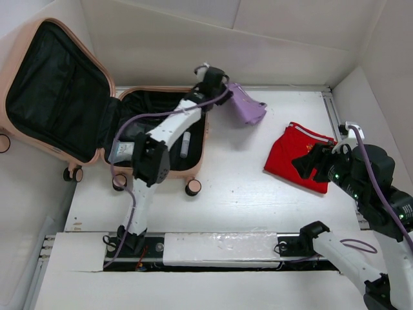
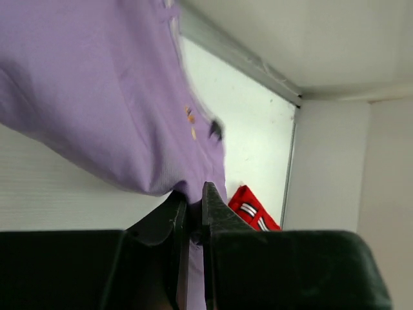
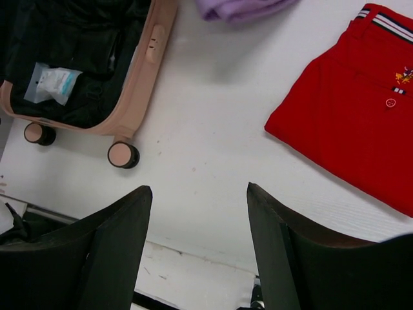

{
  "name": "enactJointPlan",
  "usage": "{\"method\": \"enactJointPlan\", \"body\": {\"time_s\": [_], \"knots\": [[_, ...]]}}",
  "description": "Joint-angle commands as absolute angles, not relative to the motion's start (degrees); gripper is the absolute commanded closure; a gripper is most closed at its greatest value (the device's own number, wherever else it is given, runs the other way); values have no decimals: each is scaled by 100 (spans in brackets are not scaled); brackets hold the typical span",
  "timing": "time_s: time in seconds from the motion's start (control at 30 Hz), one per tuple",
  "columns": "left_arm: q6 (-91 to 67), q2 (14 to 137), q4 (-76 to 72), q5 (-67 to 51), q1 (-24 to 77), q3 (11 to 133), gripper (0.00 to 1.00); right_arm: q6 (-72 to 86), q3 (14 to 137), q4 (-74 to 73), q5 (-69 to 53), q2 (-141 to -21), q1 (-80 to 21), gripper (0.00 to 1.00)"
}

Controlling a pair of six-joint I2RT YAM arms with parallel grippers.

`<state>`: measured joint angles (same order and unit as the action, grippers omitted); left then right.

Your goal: Pack the luggage

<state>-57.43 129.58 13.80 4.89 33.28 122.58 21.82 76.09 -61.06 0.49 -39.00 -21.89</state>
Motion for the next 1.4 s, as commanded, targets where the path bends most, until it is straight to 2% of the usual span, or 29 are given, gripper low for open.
{"method": "enactJointPlan", "body": {"time_s": [0.0,0.1,0.13,0.27,0.37,0.6,0.63,0.67,0.7,0.73,0.77,0.9,1.0,1.03,1.13,1.17,1.37], "knots": [[-4730,11186,1398,150,2727,11816,100,2162,7796,-5669,-9,-3902,-2250,33],[-4553,9903,898,1,2043,9981,100,2162,7796,-5617,-9,-3955,-2250,33],[-4553,9592,731,-96,1804,9027,100,2162,7796,-5616,-9,-3955,-2250,33],[-4772,8448,185,-544,556,7318,100,2162,7603,-5563,-9,-3955,-2250,33],[-4659,8095,175,-756,-130,6709,100,2162,7541,-5503,-62,-3955,-2250,33],[-4474,7972,1105,-142,-483,6380,100,2162,7479,-5449,-9,-4008,-2250,32],[-4474,7972,1308,260,-483,6459,95,2162,7427,-5449,-9,-4008,-2250,32],[-4413,7972,1675,394,-483,6547,78,2162,7427,-5449,-9,-4008,-2250,32],[-4412,7911,1818,465,-483,6661,58,2162,7427,-5449,-9,-4060,-2250,31],[-4308,7858,1906,466,-483,6906,24,2162,7427,-5519,52,-4061,-2250,29],[-4307,7788,1959,405,-405,7030,17,2162,7427,-5520,114,-4061,-2250,28],[-4254,7374,1907,545,691,7645,0,2162,7374,-5713,588,-4174,-2250,25],[-4201,7820,2169,894,2289,8365,0,2223,7515,-5862,747,-4236,-2250,25],[-4201,8397,2293,1105,3321,8585,0,2285,7715,-5923,912,-4289,-2198,25],[-4298,9454,2487,1118,4445,9455,0,2347,8076,-6081,1142,-4289,-2197,25],[-4428,10162,2487,986,4882,9648,0,2347,8329,-6082,1212,-4289,-2197,25],[-5228,11697,1416,-96,5476,10002,0,2399,8657,-6346,1143,-4289,-2197,25]]}}
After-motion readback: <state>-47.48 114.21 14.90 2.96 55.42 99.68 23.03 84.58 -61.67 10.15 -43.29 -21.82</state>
